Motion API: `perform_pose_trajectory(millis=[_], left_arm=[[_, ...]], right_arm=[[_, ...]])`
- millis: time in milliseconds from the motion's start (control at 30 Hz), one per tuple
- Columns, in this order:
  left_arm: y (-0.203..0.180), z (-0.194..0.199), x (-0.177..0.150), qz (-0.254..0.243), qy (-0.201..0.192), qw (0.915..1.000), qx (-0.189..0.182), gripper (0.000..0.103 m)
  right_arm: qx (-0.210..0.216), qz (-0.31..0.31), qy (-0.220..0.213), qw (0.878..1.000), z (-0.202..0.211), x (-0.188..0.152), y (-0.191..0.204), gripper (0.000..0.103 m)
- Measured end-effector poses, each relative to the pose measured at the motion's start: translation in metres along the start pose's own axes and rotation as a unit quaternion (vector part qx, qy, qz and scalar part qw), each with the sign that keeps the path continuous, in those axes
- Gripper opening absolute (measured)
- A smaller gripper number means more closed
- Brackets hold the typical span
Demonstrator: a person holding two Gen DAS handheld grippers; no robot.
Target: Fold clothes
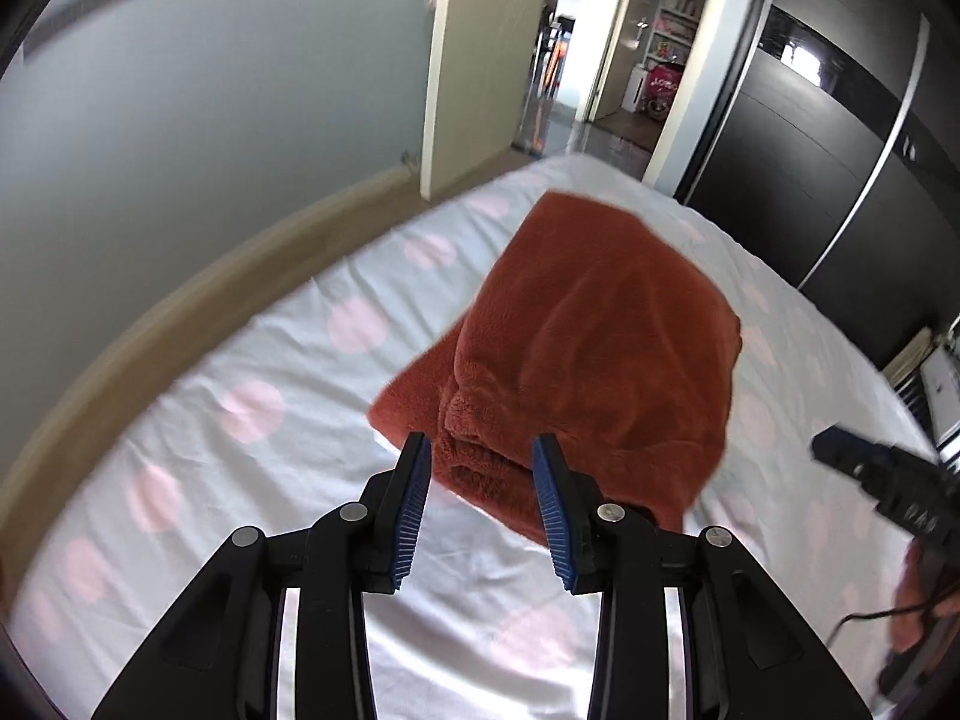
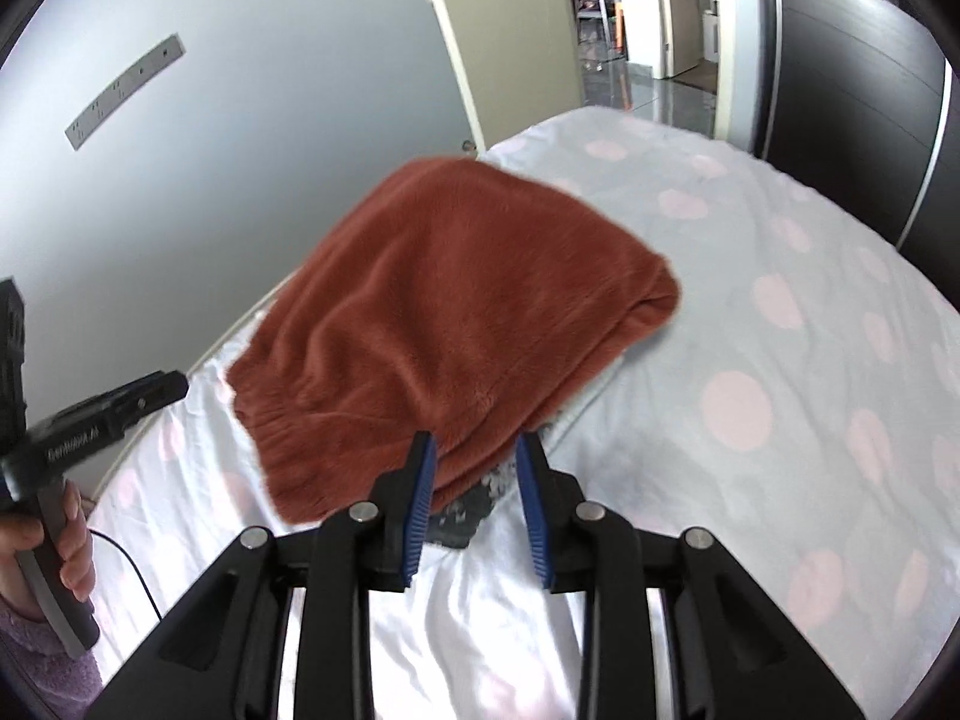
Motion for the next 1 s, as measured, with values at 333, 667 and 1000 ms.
perform_pose_trajectory(millis=[333, 667, 1000], left_arm=[[-0.041, 0.107, -0.032, -0.052, -0.099, 0.9915, 0.066, 0.081], [-0.082, 0.138, -0.097, -0.071, -0.112, 0.9894, 0.059, 0.083], [-0.091, 0.126, -0.145, -0.039, -0.090, 0.9947, 0.032, 0.084]], right_arm=[[-0.043, -0.005, -0.078, 0.996, 0.096, -0.045, 0.028, 0.054], [-0.052, -0.014, -0.106, 0.993, 0.155, -0.124, 0.044, 0.053], [-0.033, -0.062, -0.115, 0.991, 0.152, -0.187, 0.033, 0.053]])
Point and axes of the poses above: each gripper's, at about its wrist camera, not at the fingertips, and z roughly against the way its jaws point, y to its left, x to its top, the point moved 10 cm from there along -z, roughly the way its jaws point, and after that the axes turned 15 degrees about y, right-handed, at the moved point
